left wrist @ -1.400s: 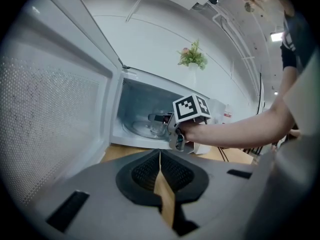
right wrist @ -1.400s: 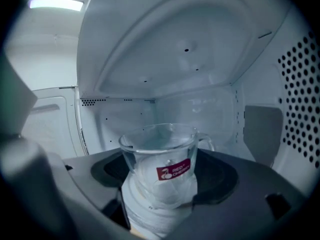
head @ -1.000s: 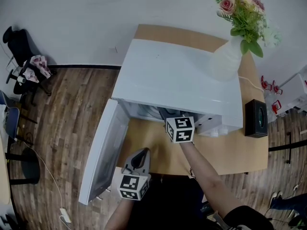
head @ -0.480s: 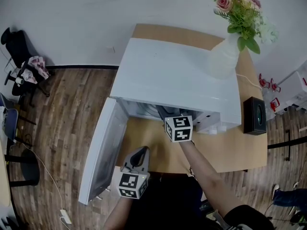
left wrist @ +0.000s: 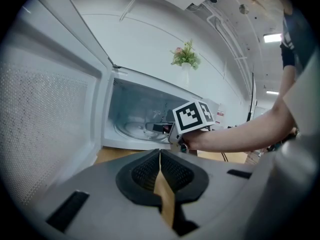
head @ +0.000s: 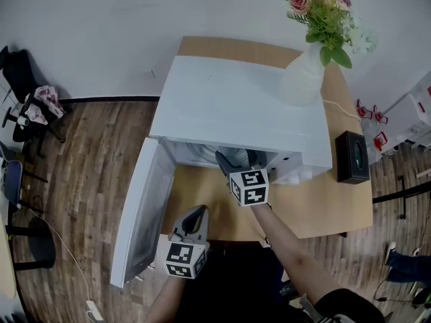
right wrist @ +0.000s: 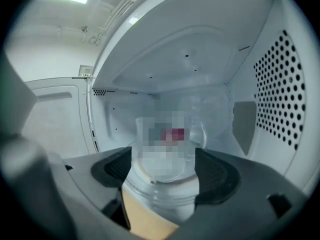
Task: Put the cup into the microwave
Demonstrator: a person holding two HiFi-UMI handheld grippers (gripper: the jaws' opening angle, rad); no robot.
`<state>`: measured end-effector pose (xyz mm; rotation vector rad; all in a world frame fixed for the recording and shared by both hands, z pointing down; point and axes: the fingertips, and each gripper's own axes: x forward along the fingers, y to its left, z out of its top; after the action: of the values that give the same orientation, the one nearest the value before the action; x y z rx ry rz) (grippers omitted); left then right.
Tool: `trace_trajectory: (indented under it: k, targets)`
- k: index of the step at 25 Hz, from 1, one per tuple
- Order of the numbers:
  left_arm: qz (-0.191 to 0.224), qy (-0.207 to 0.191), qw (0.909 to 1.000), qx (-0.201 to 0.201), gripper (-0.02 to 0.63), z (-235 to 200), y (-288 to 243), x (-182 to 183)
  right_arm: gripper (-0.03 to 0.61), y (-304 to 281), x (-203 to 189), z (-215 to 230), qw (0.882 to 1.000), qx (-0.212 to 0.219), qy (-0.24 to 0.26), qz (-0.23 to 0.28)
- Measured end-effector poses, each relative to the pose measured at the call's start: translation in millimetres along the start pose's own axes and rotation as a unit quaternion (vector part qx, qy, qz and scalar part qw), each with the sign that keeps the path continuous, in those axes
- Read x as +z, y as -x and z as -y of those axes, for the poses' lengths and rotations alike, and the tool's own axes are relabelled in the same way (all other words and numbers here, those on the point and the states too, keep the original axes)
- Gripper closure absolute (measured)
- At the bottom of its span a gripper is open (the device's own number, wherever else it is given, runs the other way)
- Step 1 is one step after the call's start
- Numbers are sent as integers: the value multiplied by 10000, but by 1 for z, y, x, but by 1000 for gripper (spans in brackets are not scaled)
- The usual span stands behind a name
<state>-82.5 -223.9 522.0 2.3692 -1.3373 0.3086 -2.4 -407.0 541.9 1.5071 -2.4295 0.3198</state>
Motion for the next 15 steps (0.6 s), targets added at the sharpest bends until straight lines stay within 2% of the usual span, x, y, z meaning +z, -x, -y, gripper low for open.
trace_trajectory:
  k: [15]
  targets:
    - [88, -144, 9994, -292, 607, 11, -1, 8, 225, 42, -7, -11, 9998, 47, -161, -44]
